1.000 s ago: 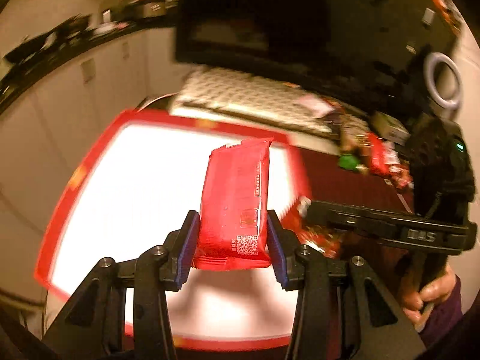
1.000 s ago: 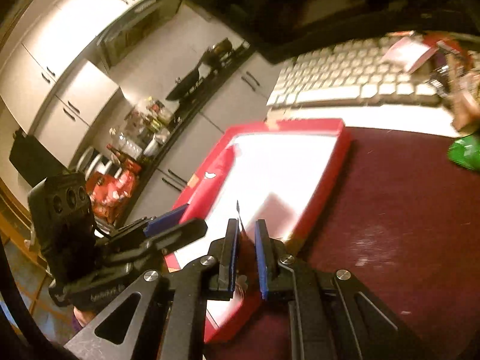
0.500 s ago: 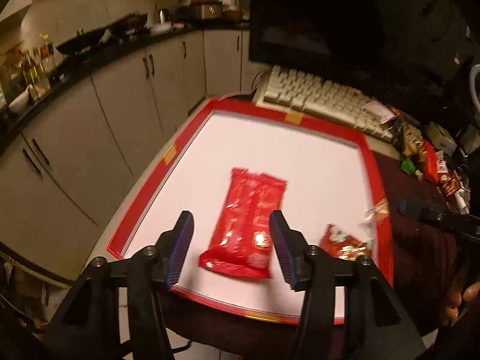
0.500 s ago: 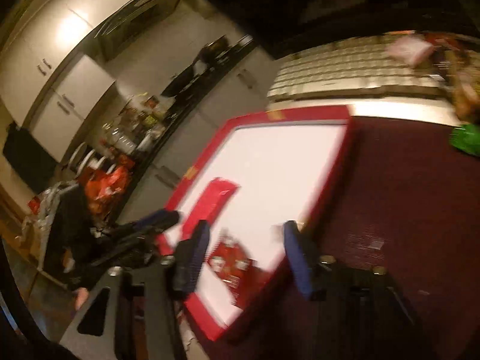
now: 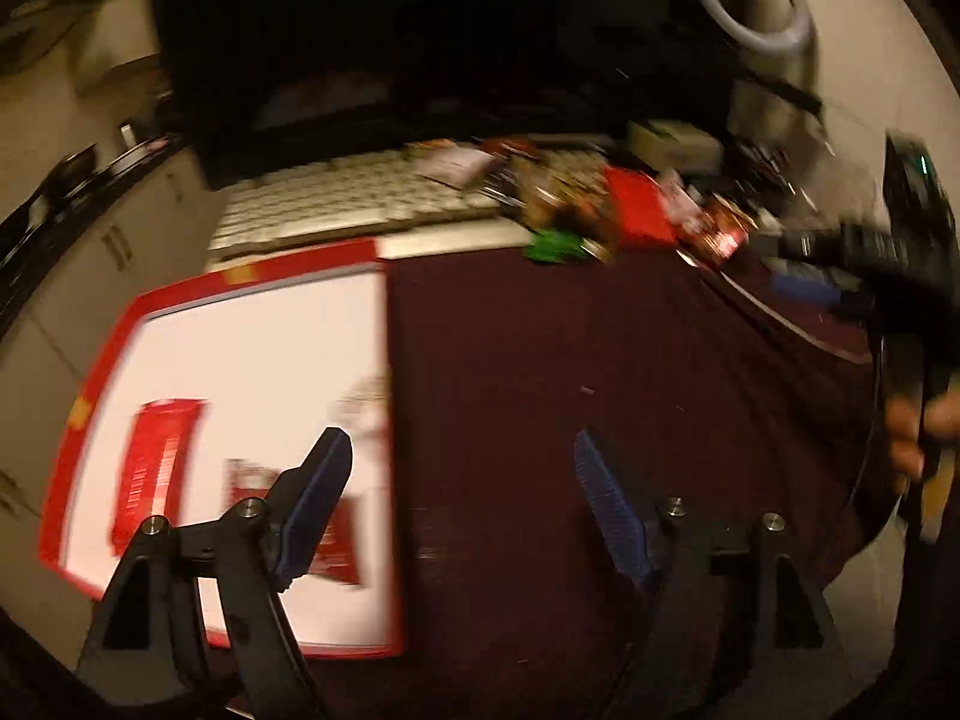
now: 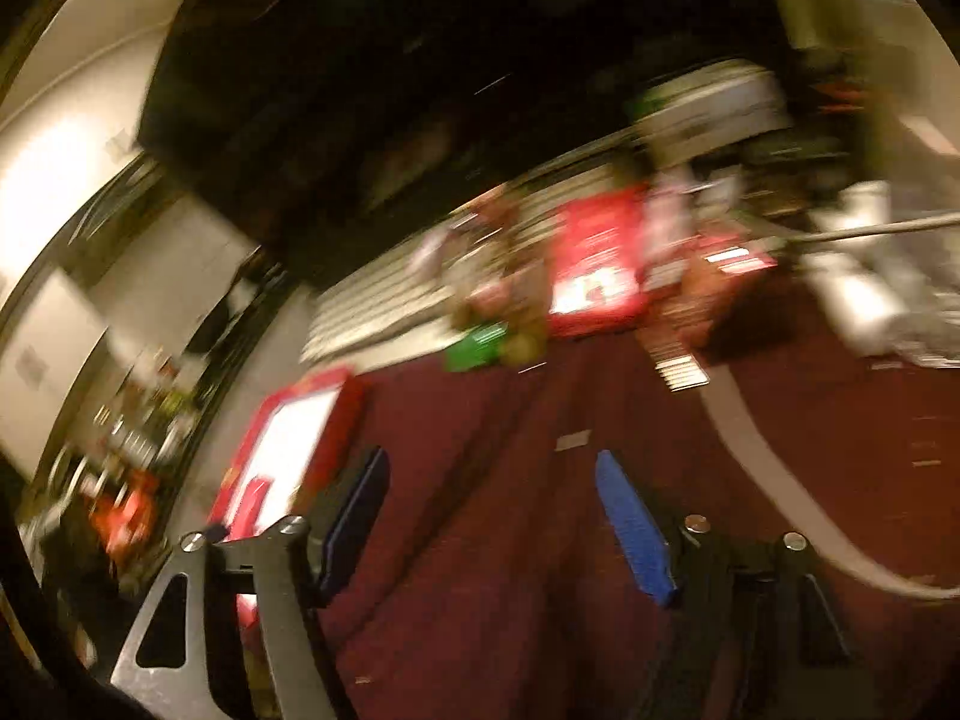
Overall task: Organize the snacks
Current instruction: 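Grasp the brown snack bag with the left tool while the right tool grasps a small brown packet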
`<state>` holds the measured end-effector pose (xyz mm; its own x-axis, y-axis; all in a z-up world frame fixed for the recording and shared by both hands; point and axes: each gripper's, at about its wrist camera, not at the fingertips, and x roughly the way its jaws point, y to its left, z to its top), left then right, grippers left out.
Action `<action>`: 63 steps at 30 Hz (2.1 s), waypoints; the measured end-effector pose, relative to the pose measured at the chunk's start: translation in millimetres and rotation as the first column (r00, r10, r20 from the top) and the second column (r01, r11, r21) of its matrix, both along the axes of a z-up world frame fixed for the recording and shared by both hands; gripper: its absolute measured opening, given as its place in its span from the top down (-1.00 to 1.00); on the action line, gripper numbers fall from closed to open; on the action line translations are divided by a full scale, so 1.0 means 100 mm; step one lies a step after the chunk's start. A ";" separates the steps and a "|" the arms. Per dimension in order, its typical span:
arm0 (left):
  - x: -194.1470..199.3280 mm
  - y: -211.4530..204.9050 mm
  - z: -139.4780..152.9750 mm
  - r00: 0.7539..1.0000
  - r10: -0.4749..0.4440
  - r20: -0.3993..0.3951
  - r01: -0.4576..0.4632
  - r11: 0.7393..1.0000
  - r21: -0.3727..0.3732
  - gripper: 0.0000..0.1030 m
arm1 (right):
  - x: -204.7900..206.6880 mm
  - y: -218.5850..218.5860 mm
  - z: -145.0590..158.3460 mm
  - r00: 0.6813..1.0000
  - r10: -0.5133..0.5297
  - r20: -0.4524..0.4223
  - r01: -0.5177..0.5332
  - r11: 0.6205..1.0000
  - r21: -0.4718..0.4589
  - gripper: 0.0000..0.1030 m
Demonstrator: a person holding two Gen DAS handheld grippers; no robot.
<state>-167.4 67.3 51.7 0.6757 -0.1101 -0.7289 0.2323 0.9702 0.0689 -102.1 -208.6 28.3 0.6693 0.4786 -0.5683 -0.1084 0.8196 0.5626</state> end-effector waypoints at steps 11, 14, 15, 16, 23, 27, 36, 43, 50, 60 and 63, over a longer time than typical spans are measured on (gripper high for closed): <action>0.38 -0.21 0.11 0.998 0.066 0.012 -0.066 0.997 0.025 -0.49 | 0.37 -0.24 0.03 0.974 -0.220 -0.057 0.205 0.957 -0.204 -0.54; 0.58 -0.31 0.19 0.993 0.105 0.056 -0.109 0.992 0.060 -0.49 | 0.49 -0.16 -0.02 0.961 -0.272 -0.043 0.248 0.925 -0.289 -0.55; 0.65 -0.35 0.20 0.991 0.116 0.062 -0.121 0.990 0.072 -0.49 | 0.52 -0.15 -0.04 0.959 -0.281 -0.046 0.255 0.920 -0.299 -0.55; 0.77 -0.40 0.22 0.989 0.128 0.071 -0.134 0.988 0.079 -0.49 | 0.58 -0.12 -0.06 0.956 -0.288 -0.051 0.259 0.915 -0.311 -0.55; 1.38 -0.60 0.23 0.977 0.200 0.079 -0.203 0.978 0.035 -0.49 | 0.77 -0.11 -0.10 0.952 -0.300 -0.058 0.258 0.892 -0.372 -0.53; 1.65 -0.73 0.22 0.971 0.226 0.077 -0.226 0.974 -0.001 -0.49 | 0.85 -0.17 -0.13 0.955 -0.291 -0.062 0.248 0.895 -0.370 -0.37; 2.15 -0.99 -0.04 0.976 0.217 -0.001 -0.217 0.975 -0.035 -0.49 | 0.91 -0.21 -0.24 0.970 -0.233 -0.067 0.203 0.932 -0.299 0.20; 2.18 -1.15 -0.19 0.991 0.133 0.004 -0.132 0.988 -0.080 -0.29 | 0.91 -0.09 -0.23 0.980 -0.195 -0.033 0.173 0.927 -0.332 0.45; 2.02 -1.32 -0.20 0.999 0.015 0.042 -0.013 0.999 -0.049 0.56 | 0.91 -0.12 -0.23 0.981 -0.190 -0.034 0.172 0.940 -0.295 0.56; 1.73 -1.19 -0.14 0.999 -0.014 0.051 0.018 0.996 -0.087 0.76 | 0.84 0.04 -0.16 0.982 -0.184 0.037 0.183 0.898 -0.400 0.66; 1.69 -1.17 -0.13 0.998 -0.011 0.065 0.017 0.996 -0.084 0.81 | 0.83 0.08 -0.14 0.982 -0.181 0.053 0.186 0.887 -0.422 0.67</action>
<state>1.5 -49.4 38.8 0.7186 -0.1792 -0.6719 0.2437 0.9698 0.0020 -19.3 -200.6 14.4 0.7296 0.0628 -0.6809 0.0625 0.9855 0.1579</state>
